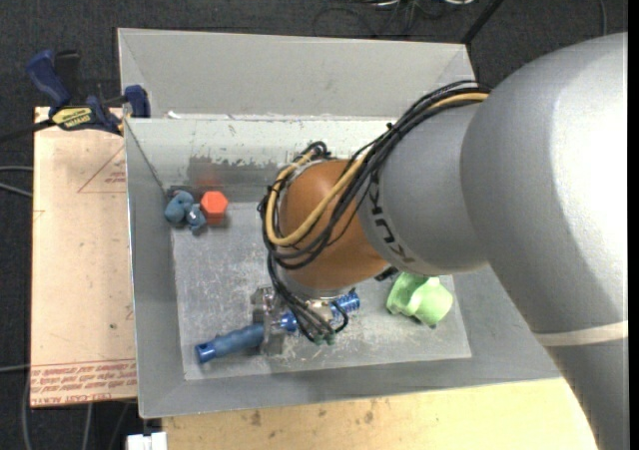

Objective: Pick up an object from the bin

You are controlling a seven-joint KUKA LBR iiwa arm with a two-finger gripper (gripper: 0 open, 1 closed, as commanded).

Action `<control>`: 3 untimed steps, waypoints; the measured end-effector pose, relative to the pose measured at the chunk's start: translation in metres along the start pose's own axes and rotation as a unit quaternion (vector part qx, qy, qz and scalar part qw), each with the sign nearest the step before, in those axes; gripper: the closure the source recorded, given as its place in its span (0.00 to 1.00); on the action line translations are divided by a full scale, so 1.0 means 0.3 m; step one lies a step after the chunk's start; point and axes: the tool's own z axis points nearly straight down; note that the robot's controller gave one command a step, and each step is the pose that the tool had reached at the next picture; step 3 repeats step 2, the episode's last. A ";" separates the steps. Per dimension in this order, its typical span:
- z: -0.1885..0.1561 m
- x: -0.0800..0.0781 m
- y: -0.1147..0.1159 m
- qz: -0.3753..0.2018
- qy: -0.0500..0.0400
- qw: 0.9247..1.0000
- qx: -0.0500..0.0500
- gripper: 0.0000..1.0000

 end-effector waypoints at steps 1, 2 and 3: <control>-0.391 0.004 -0.016 0.013 -0.005 1.000 0.000 1.00; -0.631 0.013 -0.097 -0.164 -0.003 0.987 0.001 1.00; -0.631 0.013 -0.097 -0.164 -0.003 0.987 0.001 1.00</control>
Offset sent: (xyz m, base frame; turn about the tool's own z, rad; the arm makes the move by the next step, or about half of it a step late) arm -0.0022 -0.0059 0.1136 0.0253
